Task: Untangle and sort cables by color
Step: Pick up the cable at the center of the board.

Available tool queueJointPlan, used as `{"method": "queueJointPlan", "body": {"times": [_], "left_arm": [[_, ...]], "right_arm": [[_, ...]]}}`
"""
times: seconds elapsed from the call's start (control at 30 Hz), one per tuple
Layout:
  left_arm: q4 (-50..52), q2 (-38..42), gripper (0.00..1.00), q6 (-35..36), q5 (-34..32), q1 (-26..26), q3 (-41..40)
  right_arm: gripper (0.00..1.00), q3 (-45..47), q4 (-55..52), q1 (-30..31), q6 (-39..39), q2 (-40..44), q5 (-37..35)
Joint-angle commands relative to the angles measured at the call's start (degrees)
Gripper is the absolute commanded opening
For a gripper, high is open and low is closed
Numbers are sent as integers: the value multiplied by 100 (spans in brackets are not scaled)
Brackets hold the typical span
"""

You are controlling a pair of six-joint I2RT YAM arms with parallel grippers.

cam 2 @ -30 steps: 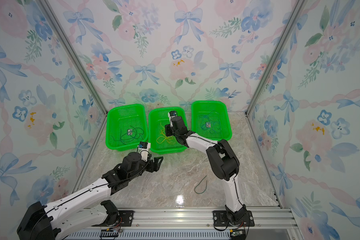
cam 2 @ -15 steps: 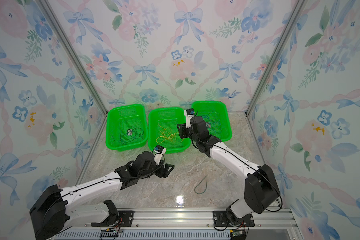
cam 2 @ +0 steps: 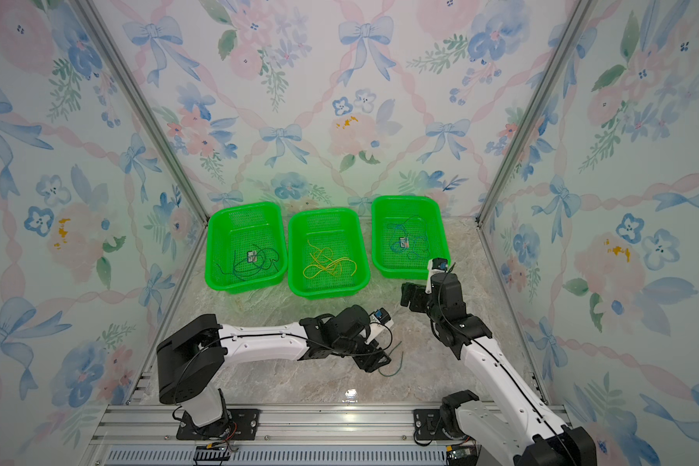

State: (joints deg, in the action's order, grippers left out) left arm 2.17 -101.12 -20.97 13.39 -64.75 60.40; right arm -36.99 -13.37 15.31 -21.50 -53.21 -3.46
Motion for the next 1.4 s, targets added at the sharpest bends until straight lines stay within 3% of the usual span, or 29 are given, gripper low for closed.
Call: {"method": "queueJointPlan", "body": {"times": [0.0,0.23,0.37,0.4,0.5,0.53,0.77,1.07,1.2,1.37], "left_arm": [[582,-284,67,167,-207,-193,254],[933,-1037,55,167,-701,-441,780],[1219,-1239,48,105,-1304,-467,958],[1263,-1264,41,135,-1334,-461,990],[1451,-1342,3,286,-1396,-496,1091],[1527,-1343,0,334,-1483,-525,1120],[1832,-727,0,539,-2377,-557,1076],[2053,1135,0,1037,-4315,-477,888],[2164,1861,0,1080,-5033,42,783],[2139,2616,0,826,-5437,1162,685]], "right_arm": [[94,78,-55,-74,-68,135,20],[94,56,157,-134,-74,50,35],[94,64,197,-134,-109,105,47],[94,77,200,-134,-109,124,42],[94,126,202,-150,-100,210,39],[94,138,201,-159,-92,231,30],[94,196,178,-240,-109,303,56],[94,160,127,-223,-143,405,206],[95,244,258,-5,-12,384,745],[95,682,1164,944,118,297,605]]}}
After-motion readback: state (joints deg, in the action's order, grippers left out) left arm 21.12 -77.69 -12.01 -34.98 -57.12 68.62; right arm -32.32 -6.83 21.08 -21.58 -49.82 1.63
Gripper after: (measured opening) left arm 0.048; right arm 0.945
